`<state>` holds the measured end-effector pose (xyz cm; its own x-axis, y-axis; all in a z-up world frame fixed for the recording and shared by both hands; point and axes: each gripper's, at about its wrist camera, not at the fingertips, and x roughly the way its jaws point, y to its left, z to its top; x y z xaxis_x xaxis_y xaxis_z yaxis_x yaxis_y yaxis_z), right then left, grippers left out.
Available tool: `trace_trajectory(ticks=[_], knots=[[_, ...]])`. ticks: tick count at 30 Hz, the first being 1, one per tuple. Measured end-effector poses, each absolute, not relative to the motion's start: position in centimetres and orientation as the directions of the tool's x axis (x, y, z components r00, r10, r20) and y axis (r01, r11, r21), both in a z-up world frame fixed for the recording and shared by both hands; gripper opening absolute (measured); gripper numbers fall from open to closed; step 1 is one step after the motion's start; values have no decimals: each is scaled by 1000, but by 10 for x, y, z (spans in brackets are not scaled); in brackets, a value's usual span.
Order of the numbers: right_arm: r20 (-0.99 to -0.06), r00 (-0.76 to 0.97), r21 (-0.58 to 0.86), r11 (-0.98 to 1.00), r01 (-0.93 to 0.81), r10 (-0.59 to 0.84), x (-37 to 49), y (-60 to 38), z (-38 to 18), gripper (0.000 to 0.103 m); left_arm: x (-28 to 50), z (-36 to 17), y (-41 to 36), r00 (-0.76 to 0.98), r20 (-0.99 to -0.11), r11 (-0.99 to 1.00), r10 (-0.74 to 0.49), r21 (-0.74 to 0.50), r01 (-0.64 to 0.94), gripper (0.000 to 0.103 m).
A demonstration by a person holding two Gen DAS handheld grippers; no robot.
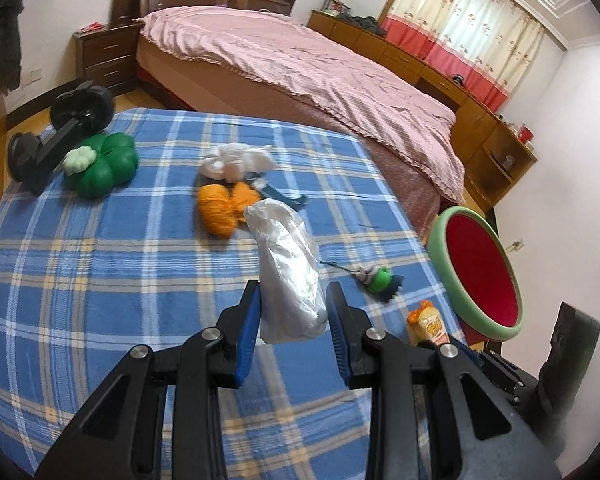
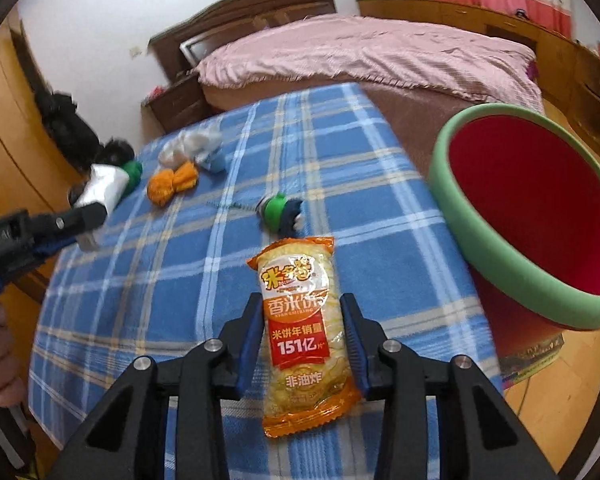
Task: Collect trash
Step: 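Carry the snack bag and white plastic bag over the red bin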
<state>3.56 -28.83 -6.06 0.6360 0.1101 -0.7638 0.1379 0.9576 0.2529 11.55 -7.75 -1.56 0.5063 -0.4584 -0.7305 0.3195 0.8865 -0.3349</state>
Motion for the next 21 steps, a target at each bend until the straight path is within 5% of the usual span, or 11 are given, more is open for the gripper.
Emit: trace_trajectory(ticks=[21], knots=[[-681, 731, 298, 892, 340, -51, -2, -396, -15, 41, 107, 6, -214, 383, -741, 771, -551, -279, 572, 33]])
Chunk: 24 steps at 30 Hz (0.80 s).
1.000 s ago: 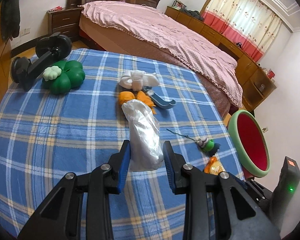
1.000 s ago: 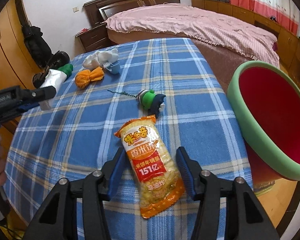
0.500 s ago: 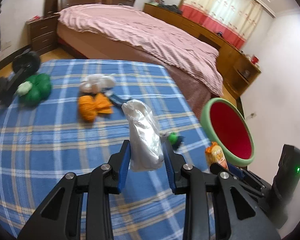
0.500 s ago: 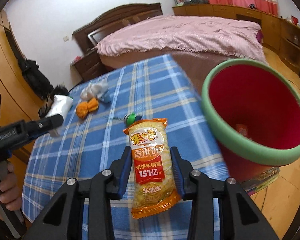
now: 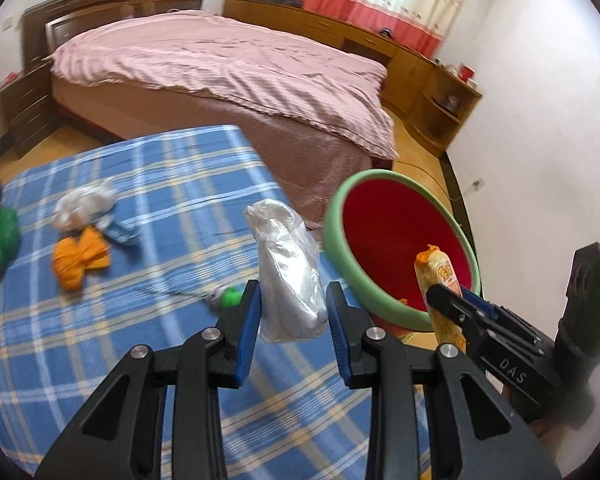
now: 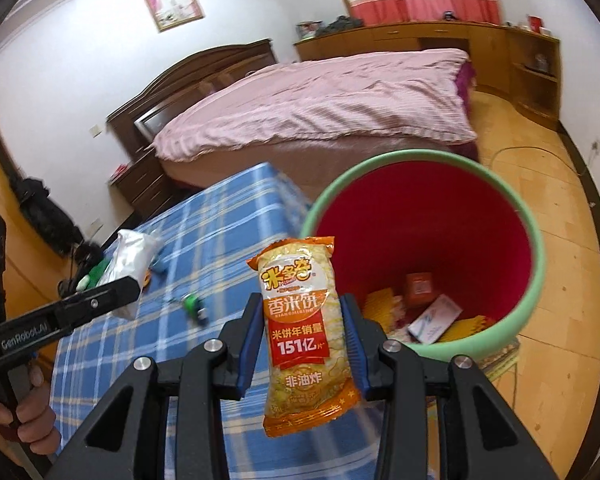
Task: Collect trash
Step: 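Carry the snack bag and white plastic bag over the red bin, then open both tools to drop the bags into the bin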
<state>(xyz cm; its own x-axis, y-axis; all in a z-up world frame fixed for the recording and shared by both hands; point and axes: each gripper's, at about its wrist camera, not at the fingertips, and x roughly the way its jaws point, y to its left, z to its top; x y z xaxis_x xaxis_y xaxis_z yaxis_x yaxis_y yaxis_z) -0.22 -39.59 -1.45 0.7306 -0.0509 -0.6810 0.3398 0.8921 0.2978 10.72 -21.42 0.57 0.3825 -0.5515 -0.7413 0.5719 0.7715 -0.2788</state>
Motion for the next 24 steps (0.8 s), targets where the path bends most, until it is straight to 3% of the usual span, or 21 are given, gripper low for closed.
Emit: trace_trajectory(ticks=[12, 24], knots=[[-705, 696, 305, 828, 470, -135, -13, -462, -28, 41, 107, -18, -309, 270, -779, 677, -567, -254, 690, 33], [-733, 664, 313, 794, 521, -147, -3, -497, -44, 41, 109, -35, -347, 279, -796, 664, -537, -195, 722, 35]])
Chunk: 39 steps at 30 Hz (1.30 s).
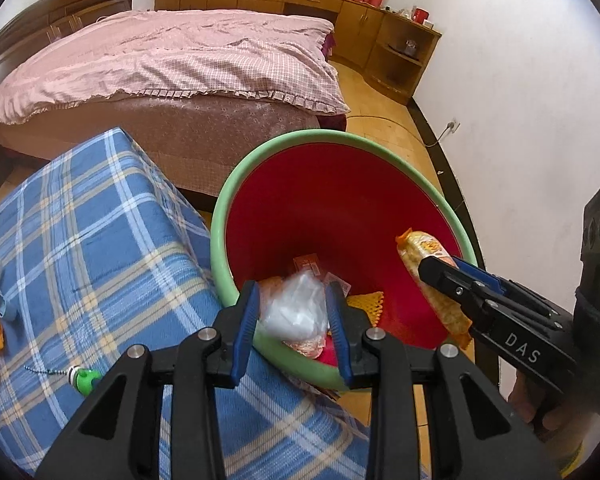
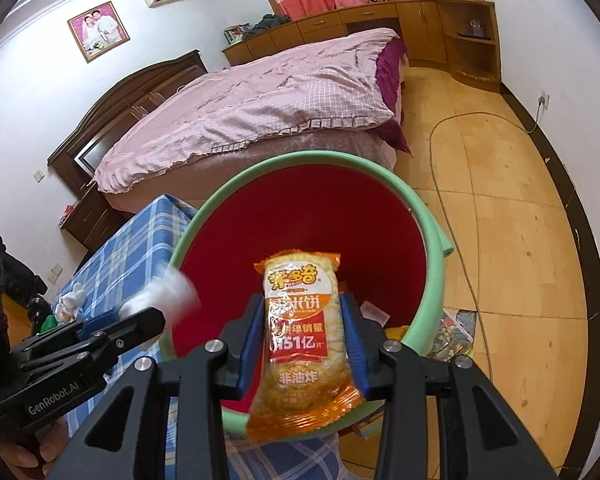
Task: Collect trash
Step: 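Open both tools to drop the bags into the bin, then move both open tools back over the table items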
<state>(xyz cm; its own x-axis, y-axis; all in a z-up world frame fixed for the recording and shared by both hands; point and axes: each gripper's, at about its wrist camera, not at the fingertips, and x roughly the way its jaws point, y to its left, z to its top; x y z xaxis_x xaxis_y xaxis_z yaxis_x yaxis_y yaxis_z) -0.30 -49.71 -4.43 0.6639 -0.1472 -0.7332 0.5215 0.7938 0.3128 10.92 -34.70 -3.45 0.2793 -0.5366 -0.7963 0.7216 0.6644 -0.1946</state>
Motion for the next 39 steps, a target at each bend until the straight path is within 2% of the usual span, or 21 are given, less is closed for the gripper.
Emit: trace_trajectory(ticks=[4, 8, 10, 21, 39], knots=[[-732, 667, 327, 788, 522, -138, -3, -498, -47, 42, 112, -36, -349, 289, -797, 673, -530, -187, 716, 42], [-726, 676, 344, 783, 518, -129, -4, -500, -47, 43, 115, -35, -346, 298, -797, 685, -525, -187, 704, 43], [-721, 680, 346, 782, 518, -131, -5, -499, -45, 47, 116, -33, -343, 303, -795, 690, -526, -191, 698, 43], [-700, 703, 358, 790, 498, -126, -7, -488, -31, 56, 117, -16, -304, 362, -770, 739, -525, -201, 643, 43], [-687, 723, 338, 852, 400, -67, 10, -419, -11, 74, 128, 11, -193, 501, -735, 858, -456, -214, 466, 43]])
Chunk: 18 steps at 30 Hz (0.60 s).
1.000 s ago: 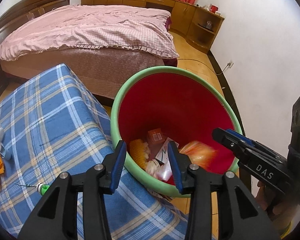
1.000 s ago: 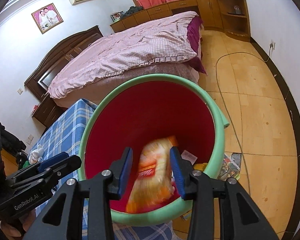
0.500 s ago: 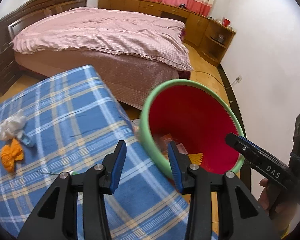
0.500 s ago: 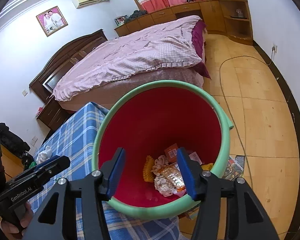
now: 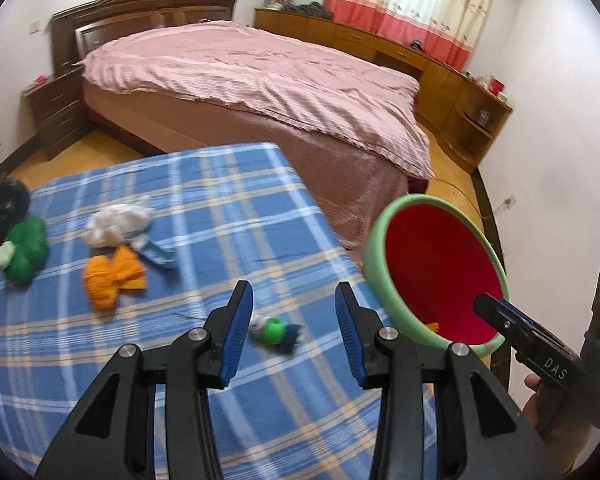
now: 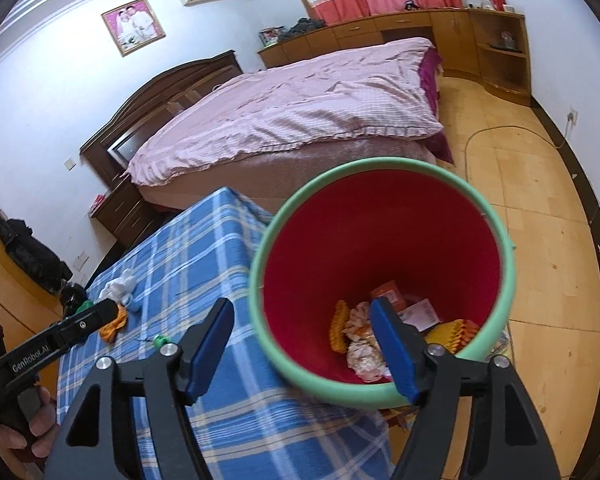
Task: Collect trash
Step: 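Move both open tools back over the table items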
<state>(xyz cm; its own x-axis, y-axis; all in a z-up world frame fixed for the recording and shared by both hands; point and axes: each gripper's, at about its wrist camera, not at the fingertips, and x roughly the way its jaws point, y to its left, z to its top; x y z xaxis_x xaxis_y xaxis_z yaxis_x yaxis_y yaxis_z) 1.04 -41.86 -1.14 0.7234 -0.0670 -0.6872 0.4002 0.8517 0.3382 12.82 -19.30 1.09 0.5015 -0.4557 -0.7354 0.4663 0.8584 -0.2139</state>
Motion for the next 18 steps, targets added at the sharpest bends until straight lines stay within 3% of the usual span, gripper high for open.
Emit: trace_trajectory(ticks=[18], knots=[[-698, 716, 301, 914, 273, 16, 53, -343, -8, 84, 155, 4, -81, 591, -739, 945, -323, -223, 237, 43]])
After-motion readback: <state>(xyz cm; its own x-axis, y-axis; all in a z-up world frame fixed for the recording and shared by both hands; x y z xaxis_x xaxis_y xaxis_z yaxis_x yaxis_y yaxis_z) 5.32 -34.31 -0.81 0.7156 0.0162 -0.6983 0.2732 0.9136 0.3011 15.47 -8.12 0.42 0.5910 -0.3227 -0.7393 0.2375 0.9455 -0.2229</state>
